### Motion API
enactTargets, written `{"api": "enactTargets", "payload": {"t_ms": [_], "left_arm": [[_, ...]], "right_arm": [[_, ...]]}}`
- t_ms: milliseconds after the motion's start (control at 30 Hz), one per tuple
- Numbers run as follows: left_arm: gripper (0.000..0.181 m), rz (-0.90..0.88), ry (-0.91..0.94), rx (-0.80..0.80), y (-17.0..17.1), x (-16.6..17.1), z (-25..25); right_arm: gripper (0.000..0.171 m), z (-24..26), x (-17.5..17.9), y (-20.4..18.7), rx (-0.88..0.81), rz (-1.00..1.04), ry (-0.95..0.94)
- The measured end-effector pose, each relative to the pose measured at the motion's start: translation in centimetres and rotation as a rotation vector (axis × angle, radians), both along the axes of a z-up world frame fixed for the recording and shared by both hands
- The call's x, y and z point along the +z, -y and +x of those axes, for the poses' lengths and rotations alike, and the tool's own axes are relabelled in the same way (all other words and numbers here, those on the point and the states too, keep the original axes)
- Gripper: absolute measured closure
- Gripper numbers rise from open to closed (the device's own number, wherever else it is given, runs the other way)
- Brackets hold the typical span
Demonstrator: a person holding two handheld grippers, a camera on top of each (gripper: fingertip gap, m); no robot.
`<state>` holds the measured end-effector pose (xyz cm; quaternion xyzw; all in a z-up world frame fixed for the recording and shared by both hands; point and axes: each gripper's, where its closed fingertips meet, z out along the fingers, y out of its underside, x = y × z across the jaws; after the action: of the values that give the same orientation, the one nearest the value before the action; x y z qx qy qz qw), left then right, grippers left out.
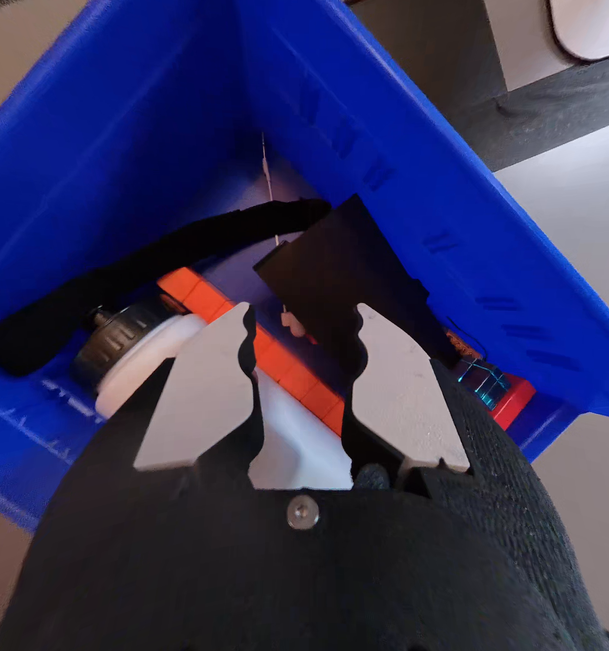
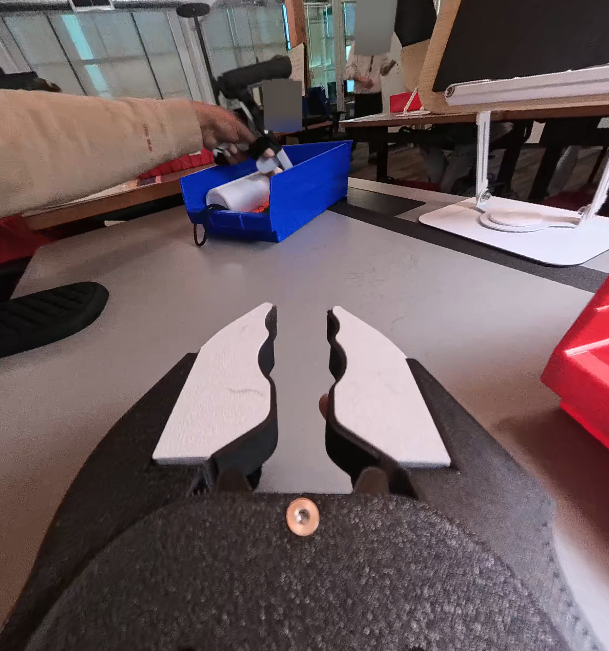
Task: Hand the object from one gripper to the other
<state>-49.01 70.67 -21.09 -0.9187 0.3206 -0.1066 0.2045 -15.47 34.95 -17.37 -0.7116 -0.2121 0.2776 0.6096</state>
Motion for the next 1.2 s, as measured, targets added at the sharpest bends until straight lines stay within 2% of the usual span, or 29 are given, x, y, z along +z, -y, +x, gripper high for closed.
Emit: {"api": "enactTargets", "payload": {"t_ms": [33, 233, 333, 400, 533, 600, 633, 733, 833, 900, 967, 1033, 1133, 1200], "left_arm": [[0.129, -0.028, 0.002, -0.007, -0.1, -0.3, 0.2], [0.126, -0.193, 0.034, -0.031, -0.5, -1.5, 1.4], [0.143, -0.225, 0.079, -0.026, -1.0, -1.0, 1.0], [0.147, -0.216, 0.189, -0.053, -0.7, 0.4, 1.5], [0.17, -0.147, 0.545, -0.146, 0.9, 5.4, 4.1], [0.152, -0.15, 0.502, -0.132, 1.5, 4.1, 4.5], [0.15, -0.176, 0.467, -0.154, 2.3, 3.1, 4.9], [0.154, -0.172, 0.341, -0.172, 3.5, 0.7, 5.7], [0.176, -0.079, 0.256, -0.075, 2.2, 1.2, 4.9], [0.178, 0.053, 0.306, -0.061, 1.2, 4.9, 4.2], [0.179, 0.213, 0.371, -0.051, 0.9, 10.4, 3.2], [0.179, 0.407, 0.48, -0.099, 2.4, 17.0, 2.9], [0.179, 0.585, 0.801, -0.242, 9.1, 26.1, 4.9], [0.178, 0.651, 0.961, -0.376, 14.8, 29.2, 7.4]], "right_arm": [[0.145, 0.0, 0.0, 0.0, 0.006, -0.002, -0.001], [0.149, -0.1, 0.0, -0.1, 0.058, -0.015, -0.047], [0.152, 0.4, 0.0, -0.2, 0.046, -0.019, -0.054], [0.154, 0.8, 0.0, -0.4, 0.033, -0.023, -0.065], [0.157, 1.2, 0.1, -0.6, 0.037, -0.046, -0.11], [0.159, 1.3, 0.0, -0.8, 0.038, -0.066, -0.132], [0.159, 1.4, 0.0, -0.8, 0.036, -0.074, -0.141], [0.161, 1.7, -0.1, -0.8, 0.014, -0.084, -0.147], [0.164, 2.2, -0.4, -0.9, -0.029, -0.089, -0.115], [0.164, 2.4, -0.5, -0.8, -0.04, -0.09, -0.108], [0.164, 2.3, 0.0, -0.6, -0.031, -0.066, -0.118], [0.16, 1.8, 0.7, -0.3, -0.006, -0.022, -0.098], [0.153, 0.8, 2.0, -0.9, 0.007, 0.069, 0.044], [0.146, -1.1, 4.1, -1.8, 0.043, 0.111, 0.079]]}}
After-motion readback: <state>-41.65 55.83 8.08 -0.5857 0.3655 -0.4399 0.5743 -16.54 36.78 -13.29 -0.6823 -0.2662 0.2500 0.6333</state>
